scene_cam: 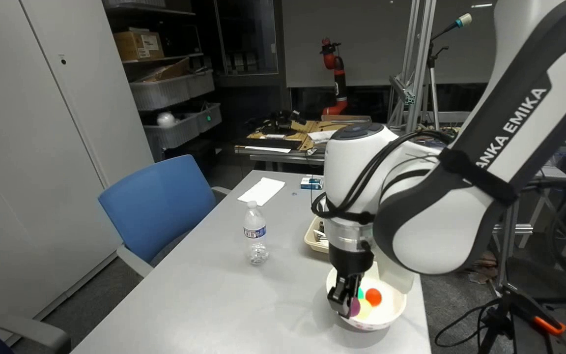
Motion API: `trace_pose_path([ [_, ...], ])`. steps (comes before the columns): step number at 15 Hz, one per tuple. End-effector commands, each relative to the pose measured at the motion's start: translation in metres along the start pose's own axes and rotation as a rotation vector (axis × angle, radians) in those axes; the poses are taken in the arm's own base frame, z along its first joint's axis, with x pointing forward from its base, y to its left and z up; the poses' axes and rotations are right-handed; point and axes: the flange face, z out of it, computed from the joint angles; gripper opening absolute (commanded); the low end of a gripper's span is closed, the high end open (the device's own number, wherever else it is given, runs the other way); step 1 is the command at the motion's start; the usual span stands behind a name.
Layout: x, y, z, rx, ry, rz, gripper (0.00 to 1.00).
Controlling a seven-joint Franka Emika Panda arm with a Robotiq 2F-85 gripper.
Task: Move the balls from the plate to the bowl
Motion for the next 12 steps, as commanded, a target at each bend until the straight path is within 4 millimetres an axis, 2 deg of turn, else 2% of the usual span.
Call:
trace_pose_path([
  [1, 0.008, 0.038, -0.009, -0.036, 0.001, 0.017, 0.17],
  [6, 0.013, 0.083, 0.007, -0.032, 0.01, 0.1, 0.17],
  [8, 0.017, 0.096, 0.013, -0.024, 0.022, 0.126, 0.17],
  [12, 0.024, 0.11, 0.018, -0.023, 0.067, 0.172, 0.17],
])
